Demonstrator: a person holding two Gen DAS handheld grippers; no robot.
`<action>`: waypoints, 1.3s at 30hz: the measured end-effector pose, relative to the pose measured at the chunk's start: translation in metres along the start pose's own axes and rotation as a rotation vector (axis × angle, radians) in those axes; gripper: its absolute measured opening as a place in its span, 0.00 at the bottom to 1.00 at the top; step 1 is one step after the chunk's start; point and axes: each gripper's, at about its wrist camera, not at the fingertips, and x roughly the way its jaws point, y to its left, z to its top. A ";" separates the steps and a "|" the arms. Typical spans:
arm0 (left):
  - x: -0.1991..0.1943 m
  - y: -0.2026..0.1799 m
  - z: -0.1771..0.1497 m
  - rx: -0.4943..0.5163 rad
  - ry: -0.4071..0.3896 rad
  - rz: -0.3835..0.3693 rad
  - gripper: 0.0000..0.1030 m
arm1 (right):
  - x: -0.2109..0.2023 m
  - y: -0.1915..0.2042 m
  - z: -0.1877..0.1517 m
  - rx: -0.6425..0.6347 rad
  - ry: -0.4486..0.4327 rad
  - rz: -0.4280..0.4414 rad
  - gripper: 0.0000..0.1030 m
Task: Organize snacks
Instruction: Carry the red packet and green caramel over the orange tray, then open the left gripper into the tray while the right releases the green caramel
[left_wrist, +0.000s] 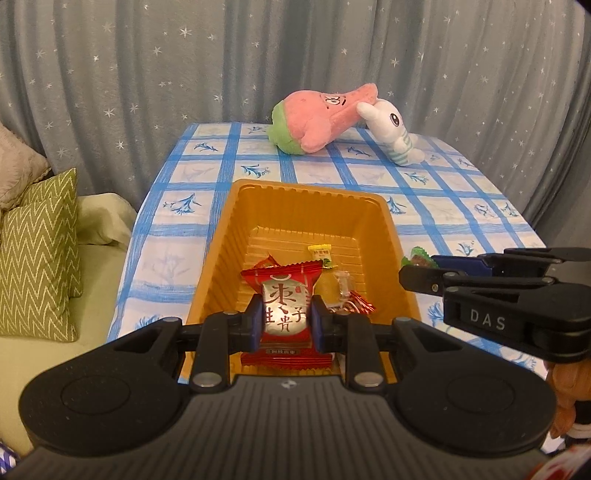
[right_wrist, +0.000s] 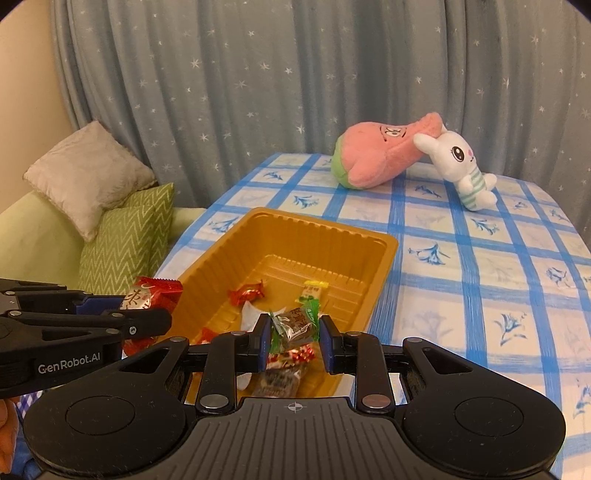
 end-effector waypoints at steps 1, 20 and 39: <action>0.004 0.001 0.002 0.004 0.003 0.001 0.23 | 0.003 -0.001 0.002 0.001 0.002 -0.002 0.27; 0.057 0.018 0.013 0.017 0.017 0.000 0.29 | 0.040 -0.022 0.009 0.046 0.035 -0.009 0.27; 0.051 0.020 0.006 0.017 0.008 0.004 0.33 | 0.056 -0.029 0.027 0.114 -0.004 0.078 0.49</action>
